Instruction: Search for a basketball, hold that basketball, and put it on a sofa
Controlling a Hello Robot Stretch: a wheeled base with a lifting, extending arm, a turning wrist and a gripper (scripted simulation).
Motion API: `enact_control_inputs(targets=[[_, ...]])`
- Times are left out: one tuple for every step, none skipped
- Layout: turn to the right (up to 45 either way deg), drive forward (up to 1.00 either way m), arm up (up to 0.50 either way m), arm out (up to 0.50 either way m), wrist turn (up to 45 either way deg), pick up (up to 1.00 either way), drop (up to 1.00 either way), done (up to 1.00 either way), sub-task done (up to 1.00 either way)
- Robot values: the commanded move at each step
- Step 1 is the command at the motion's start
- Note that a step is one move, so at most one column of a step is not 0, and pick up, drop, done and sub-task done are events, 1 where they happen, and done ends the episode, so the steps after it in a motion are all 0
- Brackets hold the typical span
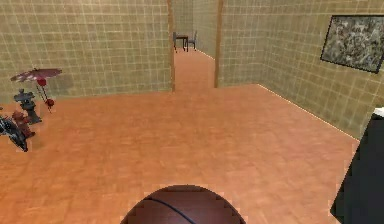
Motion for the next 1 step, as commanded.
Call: enact_control_inputs(targets=[[0.0,1.0,0.0,0.0,0.0,0.0,0.0,0.0,0.0]])
